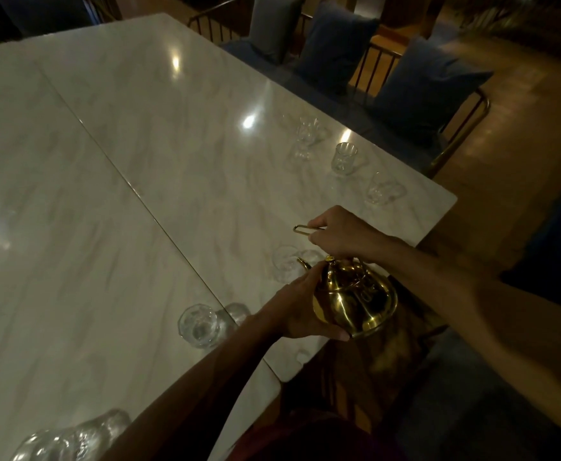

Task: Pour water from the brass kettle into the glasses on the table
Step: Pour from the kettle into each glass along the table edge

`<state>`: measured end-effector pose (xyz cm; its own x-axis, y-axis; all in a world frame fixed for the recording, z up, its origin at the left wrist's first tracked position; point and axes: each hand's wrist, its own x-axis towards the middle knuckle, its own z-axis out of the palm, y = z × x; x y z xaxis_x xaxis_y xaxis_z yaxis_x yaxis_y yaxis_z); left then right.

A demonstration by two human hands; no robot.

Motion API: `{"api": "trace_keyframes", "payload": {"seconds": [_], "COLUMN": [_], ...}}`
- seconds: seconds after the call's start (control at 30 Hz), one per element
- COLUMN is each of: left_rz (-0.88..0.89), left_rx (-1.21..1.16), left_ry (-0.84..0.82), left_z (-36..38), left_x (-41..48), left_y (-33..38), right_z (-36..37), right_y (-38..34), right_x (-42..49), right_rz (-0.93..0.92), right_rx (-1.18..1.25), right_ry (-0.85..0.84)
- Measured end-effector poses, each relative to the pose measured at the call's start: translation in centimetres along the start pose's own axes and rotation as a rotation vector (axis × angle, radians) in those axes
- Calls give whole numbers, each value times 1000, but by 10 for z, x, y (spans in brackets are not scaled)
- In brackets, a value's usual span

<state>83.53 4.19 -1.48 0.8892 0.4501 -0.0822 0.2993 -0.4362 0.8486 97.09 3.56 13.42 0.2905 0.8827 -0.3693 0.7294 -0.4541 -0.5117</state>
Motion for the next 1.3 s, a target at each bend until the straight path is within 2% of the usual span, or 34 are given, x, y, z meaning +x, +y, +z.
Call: {"api": "trace_keyframes", "payload": {"seconds": [1.3], "left_rz": [2], "left_rx": [10], "left_ry": [-24], "left_z": [-5], "left_x": [-4], "left_y": [4], "right_z": [3], "right_y": [1], "right_x": [-1], "right_rz": [-5], "right_rx": [15], "right_ry": [24]}}
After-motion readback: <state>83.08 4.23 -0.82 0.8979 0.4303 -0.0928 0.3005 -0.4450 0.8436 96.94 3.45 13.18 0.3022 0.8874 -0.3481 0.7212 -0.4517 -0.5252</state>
